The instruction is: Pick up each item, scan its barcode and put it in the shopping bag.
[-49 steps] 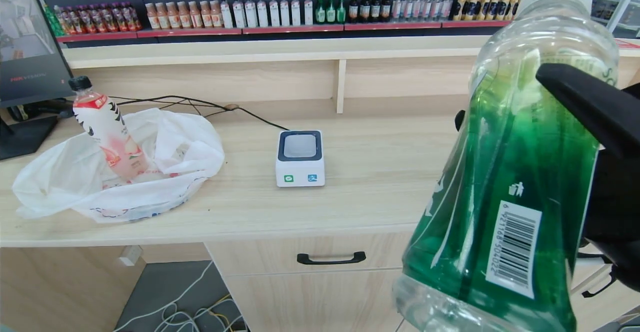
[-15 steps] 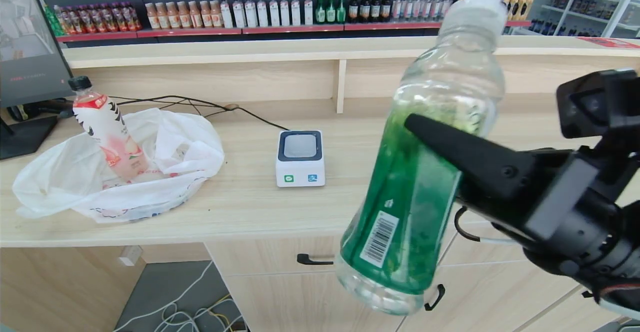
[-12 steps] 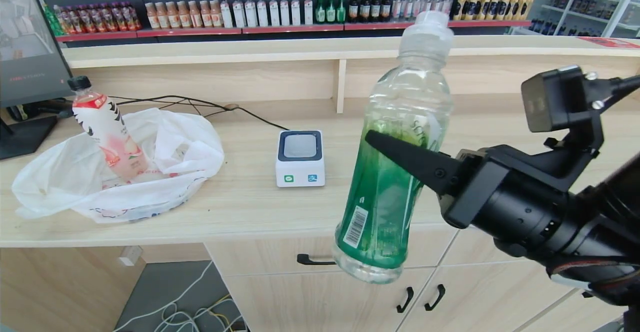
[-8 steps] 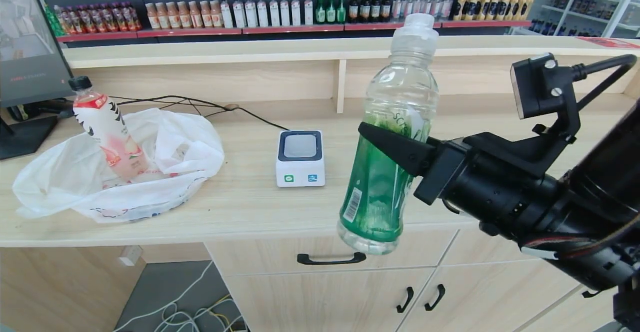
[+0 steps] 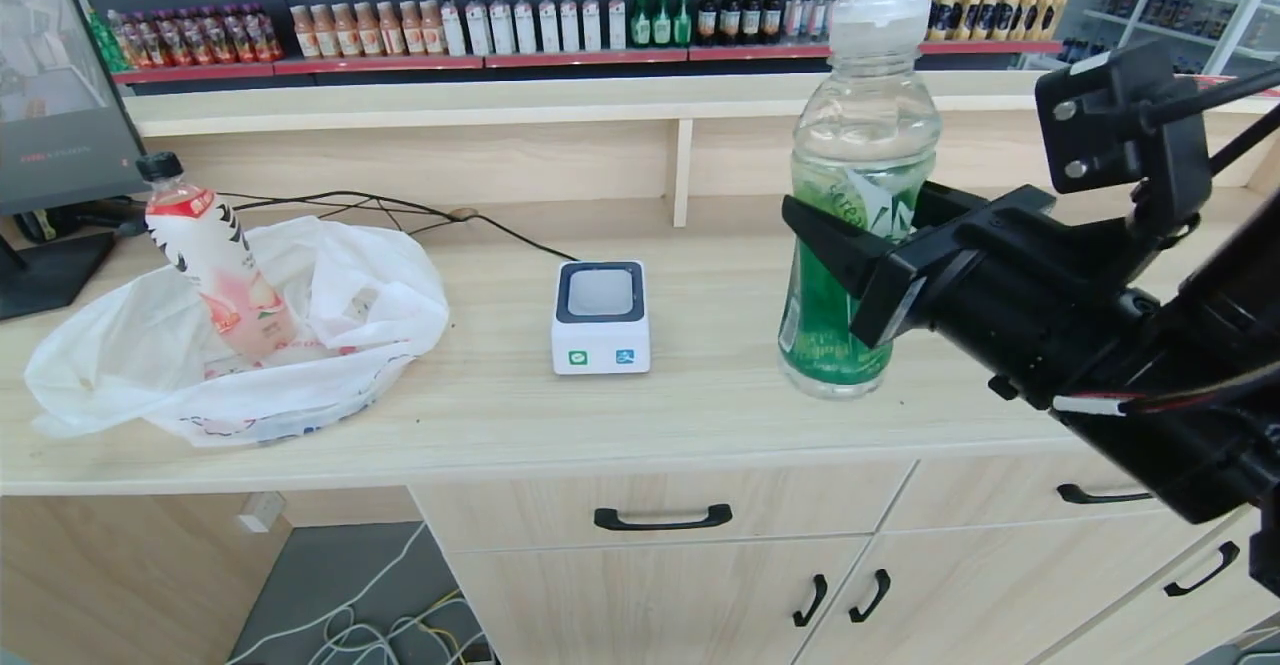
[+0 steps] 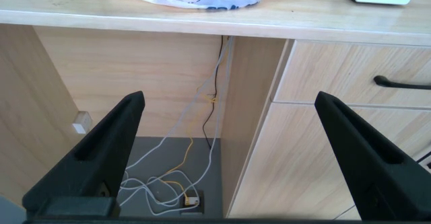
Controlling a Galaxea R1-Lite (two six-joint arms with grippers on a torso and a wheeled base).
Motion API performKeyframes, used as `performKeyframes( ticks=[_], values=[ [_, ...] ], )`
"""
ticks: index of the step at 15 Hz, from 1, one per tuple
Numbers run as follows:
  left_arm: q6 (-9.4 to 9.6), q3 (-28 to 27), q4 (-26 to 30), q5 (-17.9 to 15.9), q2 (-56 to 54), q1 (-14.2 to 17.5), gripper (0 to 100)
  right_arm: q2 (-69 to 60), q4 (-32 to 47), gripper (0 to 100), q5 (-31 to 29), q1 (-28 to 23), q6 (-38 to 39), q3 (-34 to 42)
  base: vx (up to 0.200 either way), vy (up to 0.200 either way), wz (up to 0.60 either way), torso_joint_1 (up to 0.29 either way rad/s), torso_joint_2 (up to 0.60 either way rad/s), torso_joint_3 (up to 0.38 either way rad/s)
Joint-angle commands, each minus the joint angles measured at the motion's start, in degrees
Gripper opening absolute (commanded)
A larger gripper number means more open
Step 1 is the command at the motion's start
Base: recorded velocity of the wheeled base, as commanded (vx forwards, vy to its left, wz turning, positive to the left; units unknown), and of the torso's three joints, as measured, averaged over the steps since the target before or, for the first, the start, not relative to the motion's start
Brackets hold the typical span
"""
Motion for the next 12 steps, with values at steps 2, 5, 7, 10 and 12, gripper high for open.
performKeyframes(
  ticks=[2,5,7,10,12],
  values=[
    [0.00,0.00,0.00,-0.01,-0.02,0.00,100,-0.06,-0.61,0,-4.04,-0.84,0.74,-4.02,0.000,0.000,0.00,0.000,0.00,0.000],
    [0.00,0.00,0.00,-0.01,-0.02,0.00,100,-0.06,-2.46,0,-4.30,-0.75,2.58,-1.74,0.000,0.000,0.00,0.000,0.00,0.000],
    [0.00,0.00,0.00,-0.01,-0.02,0.00,100,0.02,-4.65,0,-4.30,-0.93,3.90,-0.07,0.000,0.000,0.00,0.000,0.00,0.000],
    [0.00,0.00,0.00,-0.01,-0.02,0.00,100,1.25,-5.36,0,-4.04,-0.84,4.17,-0.07,0.000,0.000,0.00,0.000,0.00,0.000],
    [0.00,0.00,0.00,-0.01,-0.02,0.00,100,1.25,-7.29,0,-4.04,-0.84,5.05,0.55,0.000,0.000,0.00,0.000,0.00,0.000]
  ],
)
